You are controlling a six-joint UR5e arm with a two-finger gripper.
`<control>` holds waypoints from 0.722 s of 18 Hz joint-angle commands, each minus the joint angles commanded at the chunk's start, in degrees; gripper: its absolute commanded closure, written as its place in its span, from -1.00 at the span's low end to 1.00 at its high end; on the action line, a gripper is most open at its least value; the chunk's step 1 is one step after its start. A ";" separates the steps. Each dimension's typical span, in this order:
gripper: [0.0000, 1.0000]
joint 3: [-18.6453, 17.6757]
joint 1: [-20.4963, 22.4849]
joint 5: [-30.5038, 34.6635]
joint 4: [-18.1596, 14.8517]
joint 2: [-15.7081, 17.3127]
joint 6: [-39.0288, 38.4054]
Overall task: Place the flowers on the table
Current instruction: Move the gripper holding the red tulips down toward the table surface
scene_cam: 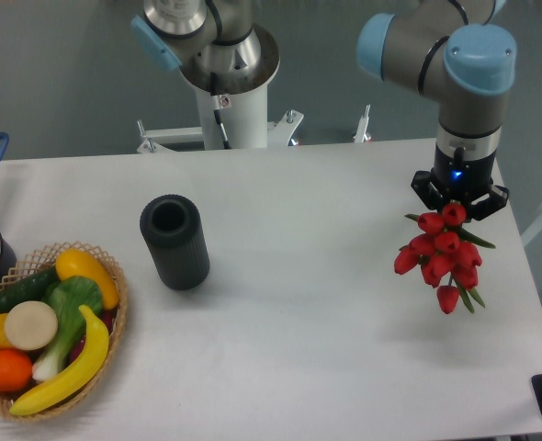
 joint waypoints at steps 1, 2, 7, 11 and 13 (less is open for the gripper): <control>0.81 -0.17 0.00 0.00 0.00 0.00 0.00; 0.81 -0.26 0.00 0.00 0.00 0.00 0.00; 0.78 -0.09 -0.61 0.00 -0.35 -0.44 0.00; 0.77 0.17 -2.28 0.88 0.09 -3.16 -0.52; 0.75 0.00 -4.13 2.10 0.18 -4.65 -1.05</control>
